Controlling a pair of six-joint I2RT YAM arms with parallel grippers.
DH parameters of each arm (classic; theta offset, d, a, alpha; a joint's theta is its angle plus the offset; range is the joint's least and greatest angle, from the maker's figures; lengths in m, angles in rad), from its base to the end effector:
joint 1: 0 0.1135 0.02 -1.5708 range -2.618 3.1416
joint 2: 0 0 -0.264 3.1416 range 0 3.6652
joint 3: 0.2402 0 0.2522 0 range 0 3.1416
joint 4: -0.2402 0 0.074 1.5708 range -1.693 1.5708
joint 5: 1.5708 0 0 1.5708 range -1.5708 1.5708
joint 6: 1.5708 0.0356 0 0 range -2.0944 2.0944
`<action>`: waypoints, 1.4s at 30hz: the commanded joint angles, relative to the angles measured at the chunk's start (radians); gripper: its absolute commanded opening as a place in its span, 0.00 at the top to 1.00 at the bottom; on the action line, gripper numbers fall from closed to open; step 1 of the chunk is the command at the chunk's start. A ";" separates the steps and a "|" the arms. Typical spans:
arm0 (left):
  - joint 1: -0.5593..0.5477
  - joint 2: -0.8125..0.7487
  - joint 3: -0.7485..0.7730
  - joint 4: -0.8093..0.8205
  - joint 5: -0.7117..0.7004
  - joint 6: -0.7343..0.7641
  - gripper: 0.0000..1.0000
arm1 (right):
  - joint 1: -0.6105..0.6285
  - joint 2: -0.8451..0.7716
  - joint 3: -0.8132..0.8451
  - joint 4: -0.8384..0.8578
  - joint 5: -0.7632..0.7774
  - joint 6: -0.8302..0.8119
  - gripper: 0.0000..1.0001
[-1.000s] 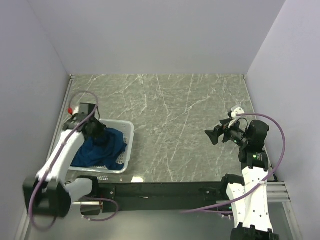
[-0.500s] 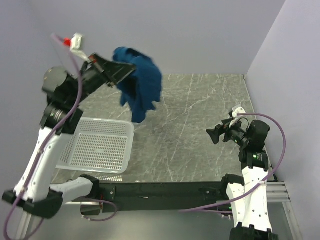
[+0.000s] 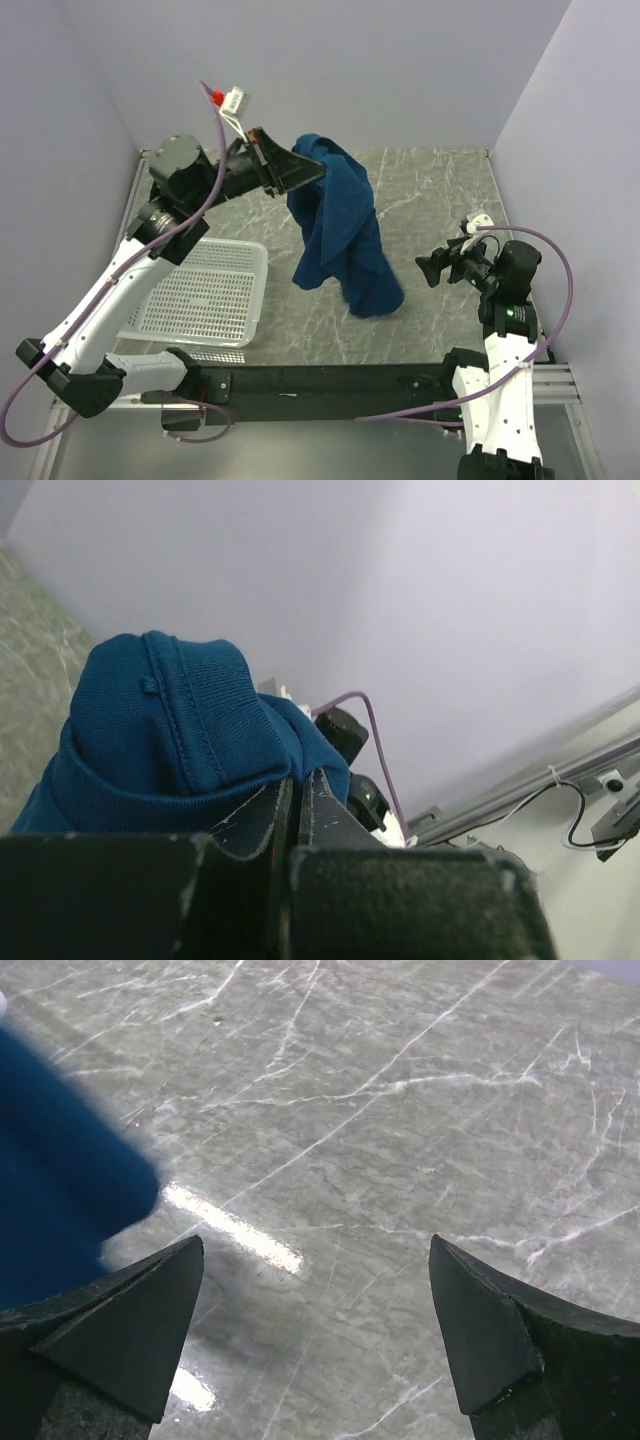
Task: Fold and stack the t-shirts
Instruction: Move the tshirt to the center of the board, then flatten the tshirt out
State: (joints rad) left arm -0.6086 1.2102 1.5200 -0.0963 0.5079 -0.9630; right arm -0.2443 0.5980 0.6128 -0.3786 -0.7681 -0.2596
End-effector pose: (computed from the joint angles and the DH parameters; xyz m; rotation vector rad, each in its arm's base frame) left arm 0.1908 -0.1540 0.5146 0.2140 1.5848 -1.6146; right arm 0.1408 -0.0096 0.2903 -0.5093 1.7757 0.3907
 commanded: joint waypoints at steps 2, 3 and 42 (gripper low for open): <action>-0.045 0.012 -0.026 0.069 -0.009 0.024 0.99 | -0.009 -0.001 0.008 0.024 0.004 -0.004 0.00; -0.051 0.014 -0.030 0.063 -0.009 0.027 0.99 | -0.009 -0.001 0.010 0.024 0.004 -0.006 0.01; 0.518 0.319 -0.250 -0.783 -0.721 -0.415 0.14 | -0.012 -0.003 0.011 0.020 0.021 -0.009 0.01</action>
State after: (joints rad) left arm -0.0959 1.4914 1.1976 -0.8394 -0.1993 -1.3769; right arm -0.2478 0.6044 0.6128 -0.3790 -0.7517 -0.2600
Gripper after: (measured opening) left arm 0.866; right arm 0.994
